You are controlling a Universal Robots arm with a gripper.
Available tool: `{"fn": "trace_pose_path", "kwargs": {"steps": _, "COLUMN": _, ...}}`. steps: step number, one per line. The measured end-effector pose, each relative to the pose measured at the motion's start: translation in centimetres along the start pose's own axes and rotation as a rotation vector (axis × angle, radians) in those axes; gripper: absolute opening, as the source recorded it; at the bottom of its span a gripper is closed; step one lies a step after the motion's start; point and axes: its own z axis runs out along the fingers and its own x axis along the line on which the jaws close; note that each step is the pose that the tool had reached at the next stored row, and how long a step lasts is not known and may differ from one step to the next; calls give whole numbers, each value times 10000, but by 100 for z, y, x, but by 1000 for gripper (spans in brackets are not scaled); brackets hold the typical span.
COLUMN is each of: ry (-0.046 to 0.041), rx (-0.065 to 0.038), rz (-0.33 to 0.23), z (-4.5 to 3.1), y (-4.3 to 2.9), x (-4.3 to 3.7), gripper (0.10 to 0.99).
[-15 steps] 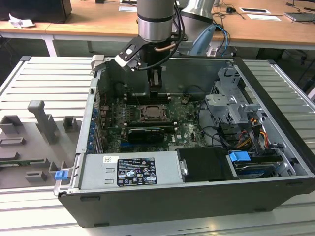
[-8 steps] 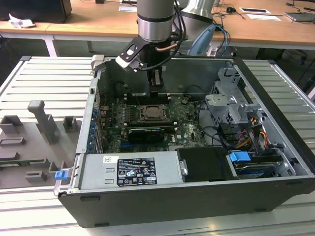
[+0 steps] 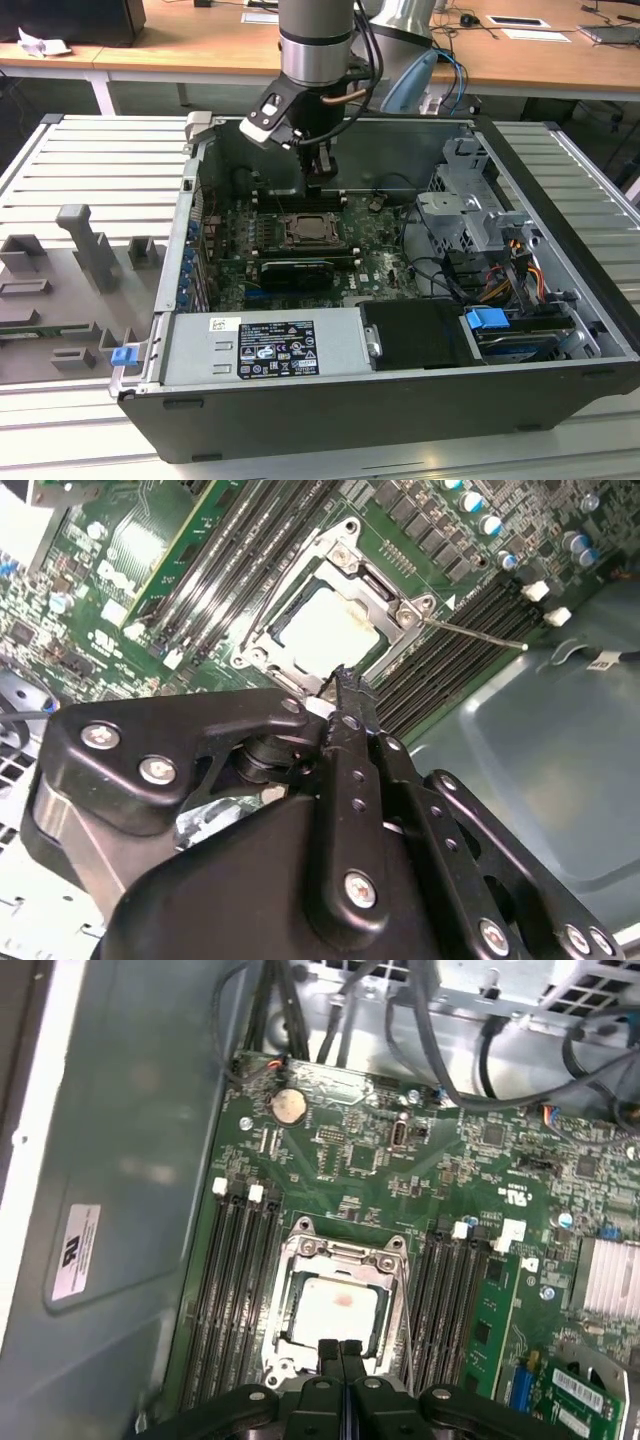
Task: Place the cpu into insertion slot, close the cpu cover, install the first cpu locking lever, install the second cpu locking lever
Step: 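Install the first cpu locking lever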
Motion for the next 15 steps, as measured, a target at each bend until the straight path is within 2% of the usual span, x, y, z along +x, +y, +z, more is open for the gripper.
{"fn": "trace_pose_path", "kwargs": {"steps": 7, "ry": 27, "rx": 6, "rz": -612, "z": 0, "y": 0, "x": 0, "gripper": 106}}
{"fn": "trace_pose_path", "kwargs": {"steps": 12, "ry": 77, "rx": 16, "rz": -1732, "z": 0, "y": 0, "x": 0, "gripper": 106}}
{"fn": "trace_pose_path", "kwargs": {"steps": 15, "ry": 95, "rx": 20, "rz": -2148, "z": 0, "y": 0, "x": 0, "gripper": 106}}
